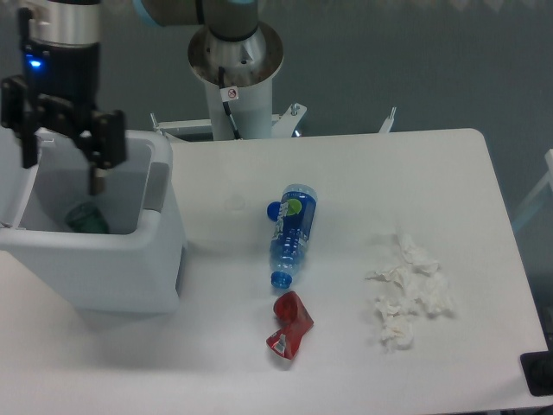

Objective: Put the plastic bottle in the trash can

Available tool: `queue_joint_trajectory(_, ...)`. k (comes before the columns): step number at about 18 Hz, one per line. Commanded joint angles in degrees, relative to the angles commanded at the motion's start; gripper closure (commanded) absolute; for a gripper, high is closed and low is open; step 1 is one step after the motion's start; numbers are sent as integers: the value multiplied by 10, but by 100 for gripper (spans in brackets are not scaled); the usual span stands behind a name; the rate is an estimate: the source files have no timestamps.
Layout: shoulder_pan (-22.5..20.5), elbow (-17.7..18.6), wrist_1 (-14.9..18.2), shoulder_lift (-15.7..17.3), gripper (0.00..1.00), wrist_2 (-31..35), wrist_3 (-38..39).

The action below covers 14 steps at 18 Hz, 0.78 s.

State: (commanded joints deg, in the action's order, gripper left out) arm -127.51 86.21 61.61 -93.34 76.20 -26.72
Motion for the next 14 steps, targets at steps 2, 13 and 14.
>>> queue_joint_trajectory(2,-48,15,0,0,0,0,-7)
queue_joint_trajectory(13,-210,36,3,-83,0,62,-244)
queue_joint_trajectory(14,-218,37,3,-93,0,62,-269)
